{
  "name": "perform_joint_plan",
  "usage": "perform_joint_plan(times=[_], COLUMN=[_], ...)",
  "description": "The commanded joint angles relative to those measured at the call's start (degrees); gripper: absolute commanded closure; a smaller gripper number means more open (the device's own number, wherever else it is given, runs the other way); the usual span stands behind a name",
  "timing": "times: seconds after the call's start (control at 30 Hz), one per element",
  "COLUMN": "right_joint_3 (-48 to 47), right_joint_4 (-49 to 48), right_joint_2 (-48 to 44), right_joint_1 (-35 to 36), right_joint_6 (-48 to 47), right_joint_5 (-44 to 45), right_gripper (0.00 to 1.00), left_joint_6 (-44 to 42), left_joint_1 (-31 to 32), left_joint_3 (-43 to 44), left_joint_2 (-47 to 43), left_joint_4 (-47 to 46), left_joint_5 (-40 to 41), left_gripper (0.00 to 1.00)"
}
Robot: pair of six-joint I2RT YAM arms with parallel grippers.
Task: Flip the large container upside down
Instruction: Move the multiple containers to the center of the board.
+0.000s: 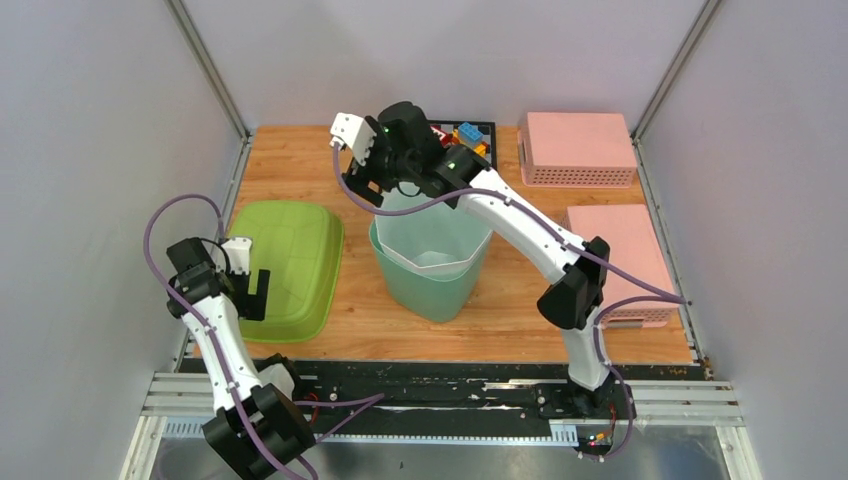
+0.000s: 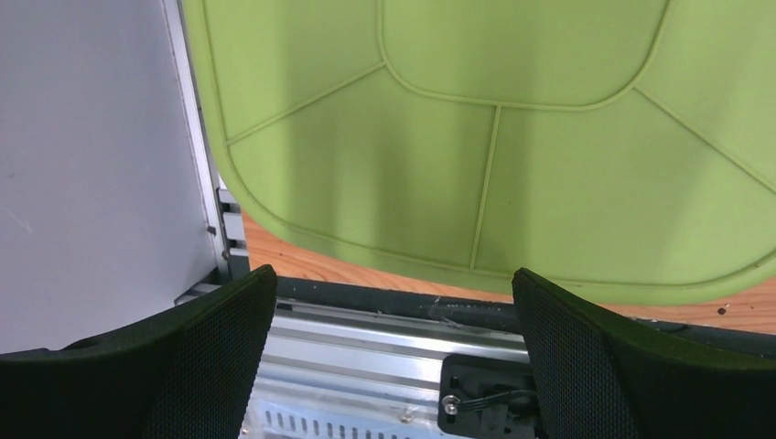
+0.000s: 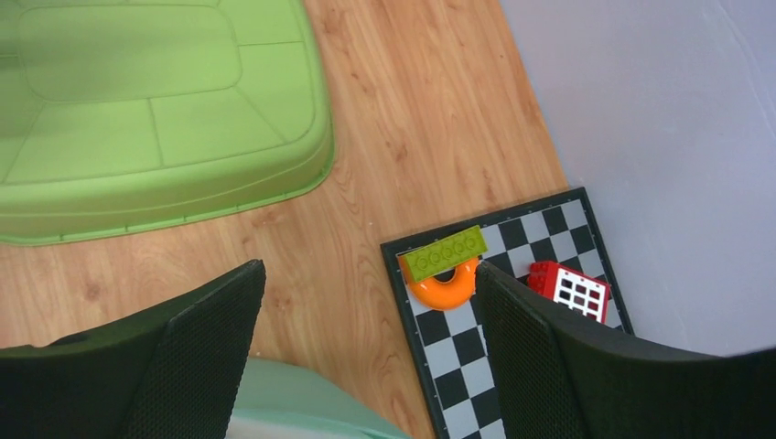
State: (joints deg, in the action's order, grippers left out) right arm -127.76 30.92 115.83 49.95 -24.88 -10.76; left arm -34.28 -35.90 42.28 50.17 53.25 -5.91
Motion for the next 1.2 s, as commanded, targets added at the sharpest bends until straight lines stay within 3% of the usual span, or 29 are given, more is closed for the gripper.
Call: perform_joint_plan(times=[0.0, 0.23, 0.5, 0.73, 1.03, 1.17], right_joint_3=[3.9, 17.2, 25.8, 28.0, 24.7, 22.7], right_joint_4=[3.4, 3.3, 3.1, 5.5, 6.1, 6.1], right_joint_2=[-2.6, -11.6, -19.9, -24.4, -25.7, -25.6], right_joint_1=[1.6, 1.5, 0.7, 0.7, 0.7, 0.7], right_joint_6=[0.2, -2.3, -3.7, -5.2, -5.1, -4.2], right_joint_5=[1.7, 6.4, 9.7, 10.7, 12.2, 11.6], right_gripper=[0.13, 0.13, 0.12, 0.12, 0.12, 0.12], left_joint_6=[-0.8, -1.7, -0.8, 1.3, 0.6, -0.3], left_joint_1=[-0.5, -0.4, 0.0, 0.1, -0.1, -1.4], left_joint_3=[0.5, 1.4, 1.2, 2.3, 4.5, 2.8], left_joint_2=[1.4, 5.1, 10.4, 9.1, 2.7, 4.6], left_joint_4=[-2.7, -6.2, -10.2, -12.0, -0.9, 0.1], left_joint_5=[-4.1, -8.3, -10.1, -6.4, 3.9, 3.7], left_gripper=[0.00, 0.00, 0.00, 0.00, 0.00, 0.00])
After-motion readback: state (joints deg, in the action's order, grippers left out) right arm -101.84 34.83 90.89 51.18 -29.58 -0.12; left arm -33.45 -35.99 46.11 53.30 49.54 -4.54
